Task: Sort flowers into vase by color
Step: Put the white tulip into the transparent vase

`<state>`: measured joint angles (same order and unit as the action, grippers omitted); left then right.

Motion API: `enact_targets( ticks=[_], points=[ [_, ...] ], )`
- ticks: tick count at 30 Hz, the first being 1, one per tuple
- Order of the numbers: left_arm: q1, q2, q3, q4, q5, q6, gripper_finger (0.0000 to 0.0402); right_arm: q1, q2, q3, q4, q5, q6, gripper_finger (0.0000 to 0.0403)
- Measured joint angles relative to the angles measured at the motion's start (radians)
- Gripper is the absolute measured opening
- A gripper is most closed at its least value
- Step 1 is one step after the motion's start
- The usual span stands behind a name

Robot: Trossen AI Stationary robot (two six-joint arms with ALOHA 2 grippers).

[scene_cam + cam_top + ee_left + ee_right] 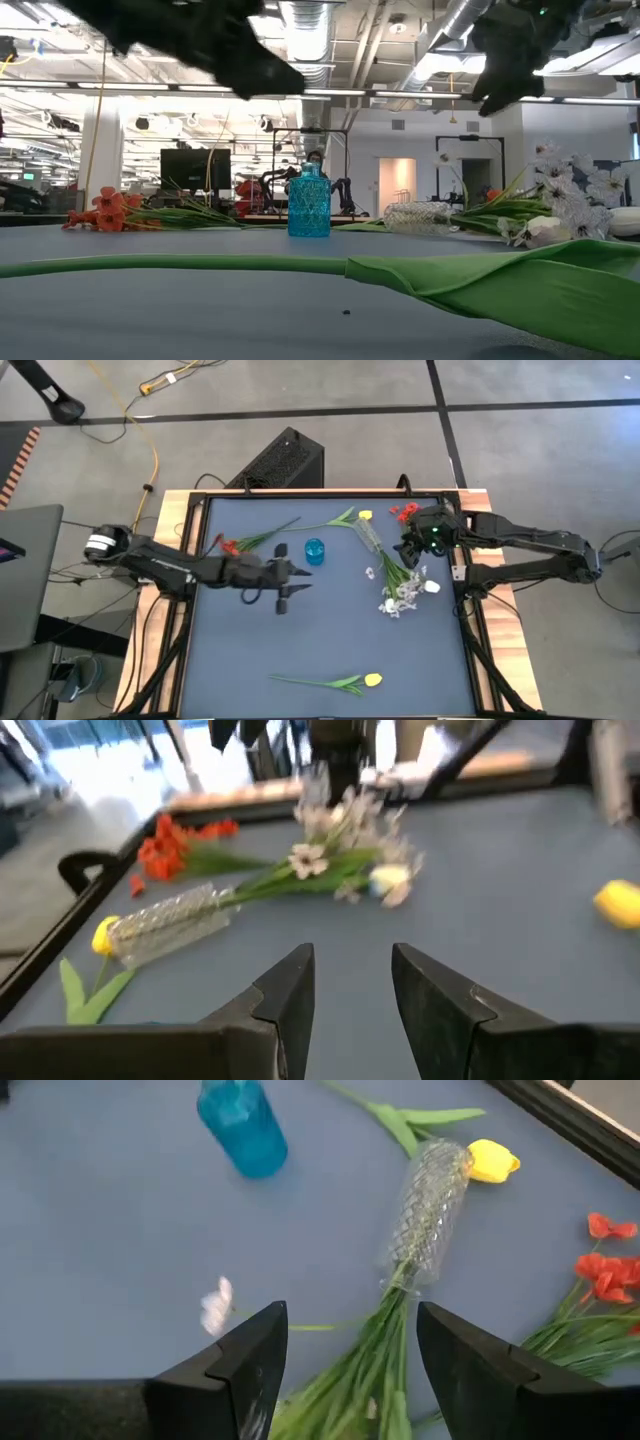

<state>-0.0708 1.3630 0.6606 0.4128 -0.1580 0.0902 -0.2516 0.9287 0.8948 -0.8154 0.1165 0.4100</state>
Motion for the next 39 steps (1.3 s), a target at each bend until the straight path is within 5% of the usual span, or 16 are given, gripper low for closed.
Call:
enact_targets(
  ticks=[6,11,16,39],
  points=[
    [0.010,0.080,0.205,-0.287,-0.076,0.049,0.0125,-0.063,0.129,0.000,0.005,0.009,-0.197,0.0249],
    [0.015,0.071,0.209,-0.309,-0.154,0.089,0.0125,-0.188,0.252,0.000,0.009,-0.046,-0.124,0.0248],
    [0.040,0.072,0.209,-0.295,-0.086,0.048,0.0125,-0.268,0.369,0.000,0.036,-0.166,-0.045,0.0248],
    [0.047,0.077,0.169,-0.289,-0.030,0.028,0.0125,-0.277,0.618,0.004,0.188,-0.227,-0.053,0.0251]
  ],
)
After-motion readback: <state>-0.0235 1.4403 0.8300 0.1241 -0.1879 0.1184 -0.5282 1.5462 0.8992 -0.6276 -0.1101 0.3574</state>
